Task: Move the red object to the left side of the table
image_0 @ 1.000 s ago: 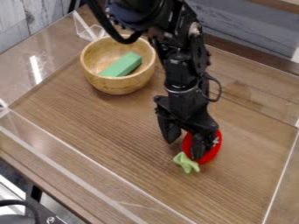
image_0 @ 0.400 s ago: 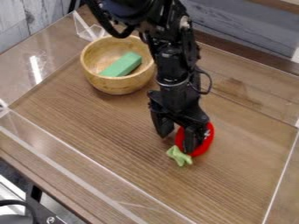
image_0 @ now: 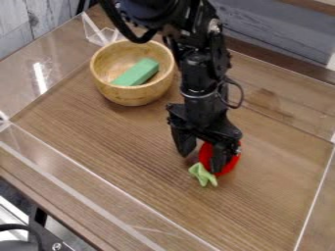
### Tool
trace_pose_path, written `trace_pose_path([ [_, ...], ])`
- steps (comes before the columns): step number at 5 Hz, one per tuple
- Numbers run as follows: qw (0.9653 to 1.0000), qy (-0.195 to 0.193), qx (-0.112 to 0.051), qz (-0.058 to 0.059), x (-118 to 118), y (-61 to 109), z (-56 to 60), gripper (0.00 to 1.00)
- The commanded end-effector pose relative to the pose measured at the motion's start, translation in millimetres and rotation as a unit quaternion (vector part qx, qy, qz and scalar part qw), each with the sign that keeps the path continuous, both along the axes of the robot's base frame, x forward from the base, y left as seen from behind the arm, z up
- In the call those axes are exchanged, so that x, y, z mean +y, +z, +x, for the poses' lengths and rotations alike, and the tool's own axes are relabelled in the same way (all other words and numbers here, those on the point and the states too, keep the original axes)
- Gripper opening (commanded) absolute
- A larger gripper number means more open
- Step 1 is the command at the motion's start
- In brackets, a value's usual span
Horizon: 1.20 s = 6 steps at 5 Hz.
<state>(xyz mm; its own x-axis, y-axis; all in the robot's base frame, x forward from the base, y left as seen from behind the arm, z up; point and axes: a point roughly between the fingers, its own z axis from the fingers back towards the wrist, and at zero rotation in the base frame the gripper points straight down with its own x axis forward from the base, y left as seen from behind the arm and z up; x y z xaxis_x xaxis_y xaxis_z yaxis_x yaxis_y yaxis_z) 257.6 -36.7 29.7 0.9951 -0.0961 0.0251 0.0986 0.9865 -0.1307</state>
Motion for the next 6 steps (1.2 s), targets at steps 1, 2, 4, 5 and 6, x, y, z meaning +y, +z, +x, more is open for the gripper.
trace_pose_path([
  [1,0.9997,-0.006,-0.024,-0.001,5.1,2.2,3.3,1.00],
  [2,0.9995,-0.020,-0.023,-0.001,1.1,-2.4,0.9,0.00],
  [4,0.9991,-0.021,-0.036,0.008,-4.5,28.1,2.8,0.00],
  [5,0.9984,0.001,-0.055,0.015,-1.1,60.1,9.8,0.00],
  [6,0.9968,0.003,-0.077,0.023,20.0,98.3,13.5,0.00],
])
